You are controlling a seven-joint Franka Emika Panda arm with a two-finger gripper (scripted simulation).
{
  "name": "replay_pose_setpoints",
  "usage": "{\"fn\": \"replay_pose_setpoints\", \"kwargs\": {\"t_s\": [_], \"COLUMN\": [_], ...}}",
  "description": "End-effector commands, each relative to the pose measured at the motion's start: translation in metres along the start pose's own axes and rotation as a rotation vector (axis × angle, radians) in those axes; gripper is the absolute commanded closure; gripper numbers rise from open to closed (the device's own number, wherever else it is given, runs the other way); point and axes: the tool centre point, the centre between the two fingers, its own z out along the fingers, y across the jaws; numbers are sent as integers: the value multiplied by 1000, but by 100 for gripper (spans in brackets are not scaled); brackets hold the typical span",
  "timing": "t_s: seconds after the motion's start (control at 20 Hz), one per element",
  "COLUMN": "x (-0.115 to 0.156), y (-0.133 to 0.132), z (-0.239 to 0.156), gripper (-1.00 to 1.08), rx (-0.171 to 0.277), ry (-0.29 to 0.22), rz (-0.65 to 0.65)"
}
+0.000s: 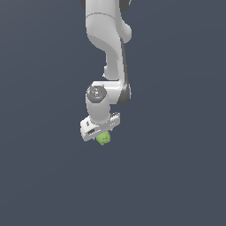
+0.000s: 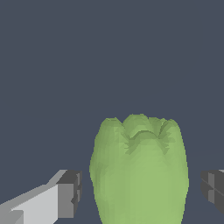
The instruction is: Pick up the object and move it to a goal position.
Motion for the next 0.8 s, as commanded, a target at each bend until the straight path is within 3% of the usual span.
{"fn": "replay_pose_setpoints", "kwargs": {"t_s": [0.0, 0.25, 0.3, 0.75], "x": [0, 1, 1, 1], "y": [0, 1, 1, 1], "z": [11, 18, 18, 18], "gripper": [-92, -92, 108, 108], "rx": [0, 0, 0, 0], "ry": [0, 0, 0, 0], "rz": [-1, -1, -1, -1]}}
